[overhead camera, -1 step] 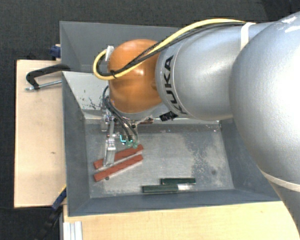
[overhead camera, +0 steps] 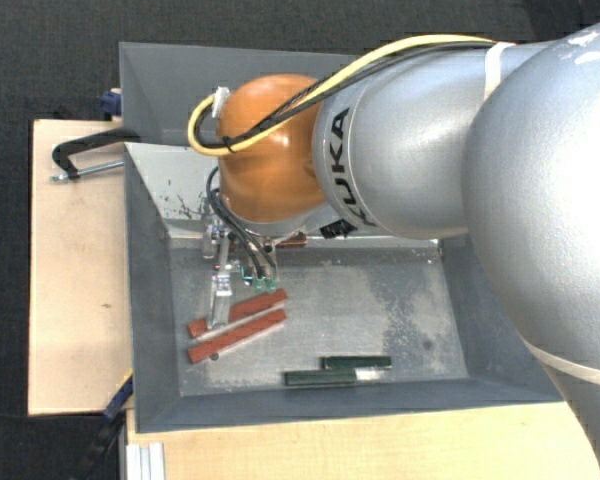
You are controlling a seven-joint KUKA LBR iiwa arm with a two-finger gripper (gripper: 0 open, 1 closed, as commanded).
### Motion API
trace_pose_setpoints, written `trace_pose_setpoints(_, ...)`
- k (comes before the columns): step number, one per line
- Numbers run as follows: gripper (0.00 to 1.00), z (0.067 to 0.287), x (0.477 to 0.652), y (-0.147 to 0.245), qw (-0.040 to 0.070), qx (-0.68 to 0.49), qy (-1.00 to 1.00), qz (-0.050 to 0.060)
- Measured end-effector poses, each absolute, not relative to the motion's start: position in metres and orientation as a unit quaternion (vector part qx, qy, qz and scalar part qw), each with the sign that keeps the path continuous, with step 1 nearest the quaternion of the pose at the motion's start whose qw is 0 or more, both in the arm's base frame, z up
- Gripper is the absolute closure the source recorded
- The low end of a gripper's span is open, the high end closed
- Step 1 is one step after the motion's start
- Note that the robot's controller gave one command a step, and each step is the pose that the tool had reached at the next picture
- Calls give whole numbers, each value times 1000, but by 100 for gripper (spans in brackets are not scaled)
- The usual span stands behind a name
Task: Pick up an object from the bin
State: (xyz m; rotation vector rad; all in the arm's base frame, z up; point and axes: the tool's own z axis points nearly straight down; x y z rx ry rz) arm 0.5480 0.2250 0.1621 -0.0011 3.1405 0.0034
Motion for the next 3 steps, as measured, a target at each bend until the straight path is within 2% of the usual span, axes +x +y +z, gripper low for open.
trace_pose_setpoints(1,0,159,547,223,3,-6,1000,2)
trace_pose_setpoints(2,0,135,547,201,0,-81,997,0)
trace_pose_setpoints(3,100,72,521,155,3,-151,989,1)
